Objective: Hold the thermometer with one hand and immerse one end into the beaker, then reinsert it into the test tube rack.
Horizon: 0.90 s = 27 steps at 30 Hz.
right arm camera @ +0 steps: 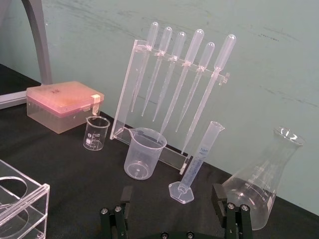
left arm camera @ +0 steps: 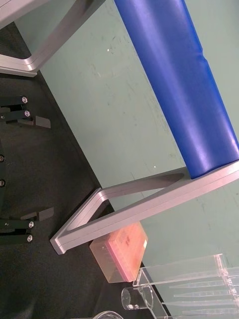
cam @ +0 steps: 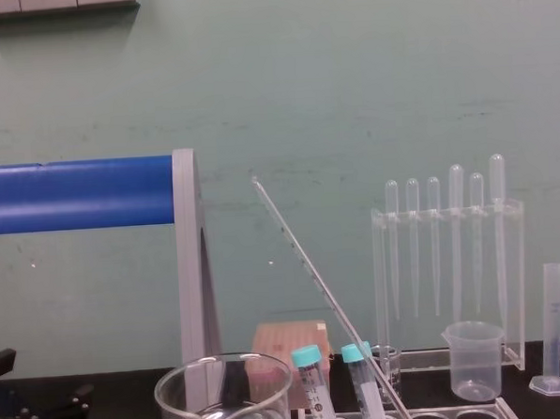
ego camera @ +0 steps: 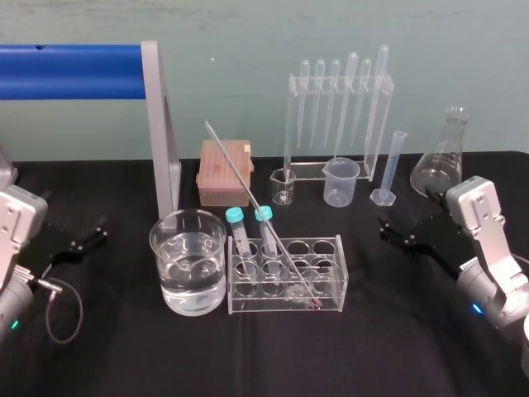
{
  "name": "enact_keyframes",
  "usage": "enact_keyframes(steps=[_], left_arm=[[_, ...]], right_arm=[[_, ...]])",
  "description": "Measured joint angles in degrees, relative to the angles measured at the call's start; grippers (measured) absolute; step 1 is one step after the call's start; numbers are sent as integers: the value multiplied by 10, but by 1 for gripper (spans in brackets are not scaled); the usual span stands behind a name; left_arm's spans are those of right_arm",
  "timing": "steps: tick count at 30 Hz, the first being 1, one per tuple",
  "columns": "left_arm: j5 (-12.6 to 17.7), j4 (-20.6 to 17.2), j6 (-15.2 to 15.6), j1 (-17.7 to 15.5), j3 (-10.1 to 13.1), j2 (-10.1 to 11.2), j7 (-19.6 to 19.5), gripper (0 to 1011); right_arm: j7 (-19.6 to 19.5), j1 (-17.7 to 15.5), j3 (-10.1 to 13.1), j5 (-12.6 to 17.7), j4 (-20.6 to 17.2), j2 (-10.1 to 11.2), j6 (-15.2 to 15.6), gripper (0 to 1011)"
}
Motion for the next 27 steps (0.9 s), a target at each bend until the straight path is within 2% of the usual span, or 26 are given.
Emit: enact_keyframes(steps=[27], left_arm=[[0, 0, 0, 0, 0, 0, 0, 1008]], right_arm=[[0, 0, 0, 0, 0, 0, 0, 1003]])
